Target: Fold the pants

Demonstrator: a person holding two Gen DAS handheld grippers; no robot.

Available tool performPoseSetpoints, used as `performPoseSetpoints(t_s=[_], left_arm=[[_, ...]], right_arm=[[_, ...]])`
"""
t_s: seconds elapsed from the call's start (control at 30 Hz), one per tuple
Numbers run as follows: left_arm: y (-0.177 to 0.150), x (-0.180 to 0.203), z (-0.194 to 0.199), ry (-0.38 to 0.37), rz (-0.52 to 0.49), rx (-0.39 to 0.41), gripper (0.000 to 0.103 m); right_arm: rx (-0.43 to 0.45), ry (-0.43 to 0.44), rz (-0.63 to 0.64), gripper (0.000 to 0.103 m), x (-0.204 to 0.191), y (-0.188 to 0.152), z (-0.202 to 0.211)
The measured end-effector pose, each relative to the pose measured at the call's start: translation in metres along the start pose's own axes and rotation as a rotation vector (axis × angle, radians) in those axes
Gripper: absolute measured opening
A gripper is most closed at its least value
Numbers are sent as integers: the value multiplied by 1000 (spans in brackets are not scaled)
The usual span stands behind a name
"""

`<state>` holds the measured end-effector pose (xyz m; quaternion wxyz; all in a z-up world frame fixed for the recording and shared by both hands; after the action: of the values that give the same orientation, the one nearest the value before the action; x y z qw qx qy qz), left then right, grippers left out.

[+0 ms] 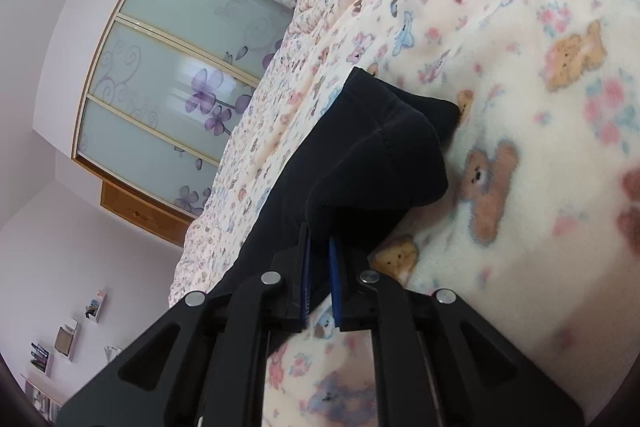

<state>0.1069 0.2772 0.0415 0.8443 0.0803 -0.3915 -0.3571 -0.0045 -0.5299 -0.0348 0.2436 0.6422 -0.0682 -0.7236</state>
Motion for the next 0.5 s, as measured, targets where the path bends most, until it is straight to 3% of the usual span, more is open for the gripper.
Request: performPoseSetpoints(t_s=[0.07, 0.27, 0.43, 0.5], left_arm=[[15, -2, -14, 14, 14, -28, 79], [38, -21, -60, 79, 99, -119, 74], [54, -27, -74, 94, 120, -70, 74], [59, -30, -79, 107, 140, -52, 60]], right_arm=[[6, -4, 24, 8, -1, -4, 2], [9, -10, 47, 8, 1, -8, 0], [10, -9, 55, 8, 1, -8, 1], [11, -7, 56, 9, 1, -9, 2]])
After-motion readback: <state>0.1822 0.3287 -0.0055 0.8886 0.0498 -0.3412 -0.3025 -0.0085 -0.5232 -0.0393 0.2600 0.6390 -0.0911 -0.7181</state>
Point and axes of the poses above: each gripper's, at about its wrist camera, not at the fingertips, and z roughly against the way its jaws point, x to its right, y to its top, the point moved 1 cm from there along -z, roughly the way its jaws point, and after that the axes turned 14 degrees about y, right-handed, at the moved point
